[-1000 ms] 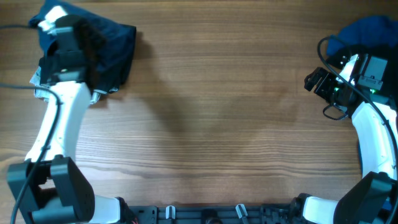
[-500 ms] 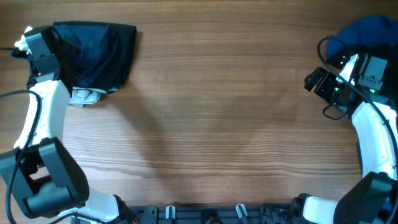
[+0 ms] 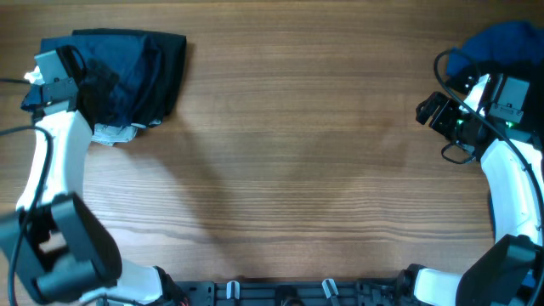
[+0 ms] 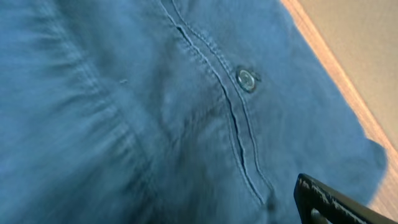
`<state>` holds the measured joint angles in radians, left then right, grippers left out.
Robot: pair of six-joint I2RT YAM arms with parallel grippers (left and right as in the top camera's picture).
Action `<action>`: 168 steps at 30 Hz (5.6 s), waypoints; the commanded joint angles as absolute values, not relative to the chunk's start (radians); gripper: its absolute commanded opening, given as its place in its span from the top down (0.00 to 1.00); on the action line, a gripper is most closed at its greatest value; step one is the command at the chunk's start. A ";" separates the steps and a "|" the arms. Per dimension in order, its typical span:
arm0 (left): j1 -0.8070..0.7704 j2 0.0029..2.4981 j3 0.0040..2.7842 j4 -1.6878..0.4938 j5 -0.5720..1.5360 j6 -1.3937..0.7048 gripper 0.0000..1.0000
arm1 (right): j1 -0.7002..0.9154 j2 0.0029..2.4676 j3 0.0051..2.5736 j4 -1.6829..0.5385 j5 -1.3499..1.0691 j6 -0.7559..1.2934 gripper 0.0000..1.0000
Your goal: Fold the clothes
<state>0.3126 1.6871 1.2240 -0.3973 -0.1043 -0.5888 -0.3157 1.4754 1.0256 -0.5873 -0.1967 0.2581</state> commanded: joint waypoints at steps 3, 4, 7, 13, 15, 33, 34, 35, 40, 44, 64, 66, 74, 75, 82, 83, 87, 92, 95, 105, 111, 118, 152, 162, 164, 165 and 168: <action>0.311 1.465 1.238 -0.549 -0.071 -0.613 0.00 | -0.314 1.482 1.032 -0.585 -0.176 0.264 0.00; 0.312 1.447 1.238 -0.574 -0.071 -0.620 0.00 | -0.314 1.482 1.032 -0.585 -0.176 0.265 0.00; 0.311 1.390 1.238 -0.649 -0.071 -0.641 0.00 | -0.314 1.482 1.032 -0.585 -0.176 0.265 0.00; 0.312 1.381 1.238 -0.695 -0.071 -0.641 0.42 | -0.314 1.482 1.032 -0.585 -0.176 0.264 0.00; 0.313 1.387 1.238 -0.696 -0.071 -0.641 0.71 | -0.314 1.482 1.032 -0.585 -0.176 0.264 0.00; 0.510 1.616 1.236 -0.526 0.424 -0.440 0.96 | -0.314 1.482 1.032 -0.585 -0.176 0.264 0.00; 0.521 1.645 1.236 -0.523 0.477 -0.414 0.96 | -0.314 1.482 1.032 -0.585 -0.176 0.265 0.00; 0.531 1.675 1.236 -0.519 0.534 -0.387 0.96 | -0.314 1.482 1.032 -0.585 -0.176 0.265 0.00; 0.548 1.819 1.236 -0.508 0.646 -0.343 0.96 | -0.314 1.482 1.032 -0.585 -0.176 0.265 0.00; 0.548 1.905 1.236 -0.511 0.645 -0.308 0.96 | -0.314 1.482 1.032 -0.585 -0.176 0.265 0.00; 0.455 1.694 1.238 -0.412 0.758 -0.382 0.96 | -0.314 1.482 1.032 -0.585 -0.176 0.264 0.00; 0.433 1.720 1.238 -0.395 0.749 -0.382 0.96 | -0.314 1.482 1.032 -0.585 -0.176 0.265 0.00; 0.379 1.881 1.238 -0.328 0.688 -0.382 0.96 | -0.314 1.482 1.032 -0.585 -0.176 0.265 0.00; 0.373 1.902 1.238 -0.320 0.688 -0.382 0.96 | -0.314 1.482 1.032 -0.585 -0.176 0.265 0.00; 0.353 1.972 1.238 -0.300 0.704 -0.382 0.96 | -0.314 1.482 1.032 -0.585 -0.176 0.264 0.00; 0.354 1.967 1.238 -0.287 0.728 -0.382 0.96 | -0.314 1.482 1.032 -0.585 -0.176 0.265 0.00; 0.392 1.879 1.240 -0.180 0.874 -0.424 0.96 | -0.314 1.482 1.032 -0.585 -0.176 0.265 0.00; 0.495 1.747 1.240 -0.137 0.870 -0.512 0.96 | -0.314 1.482 1.032 -0.585 -0.176 0.265 0.00; 0.581 1.703 1.240 -0.147 0.857 -0.514 0.96 | -0.314 1.482 1.032 -0.585 -0.176 0.265 0.00; 0.744 1.769 1.228 -0.376 0.519 -0.514 0.96 | -0.314 1.482 1.032 -0.585 -0.176 0.265 0.00; 0.744 1.843 1.210 -0.375 0.413 -0.536 0.96 | -0.314 1.482 1.032 -0.585 -0.176 0.265 0.00; 0.744 1.831 1.212 -0.366 0.445 -0.537 0.96 | -0.314 1.482 1.032 -0.585 -0.176 0.265 0.00; 0.142 1.567 1.212 -0.334 0.369 -0.644 0.00 | -0.314 1.482 1.032 -0.585 -0.176 0.265 0.00; 0.142 1.567 1.212 -0.334 0.369 -0.644 0.00 | -0.314 1.484 1.032 -0.585 -0.176 0.265 0.00; 0.142 1.567 1.212 -0.334 0.369 -0.644 0.00 | -0.314 1.484 1.032 -0.585 -0.176 0.265 0.00; 0.142 1.567 1.212 -0.334 0.369 -0.644 0.00 | -0.314 1.484 1.032 -0.585 -0.176 0.265 0.00; 0.142 1.567 1.212 -0.334 0.368 -0.644 0.00 | -0.314 1.484 1.032 -0.585 -0.176 0.265 0.00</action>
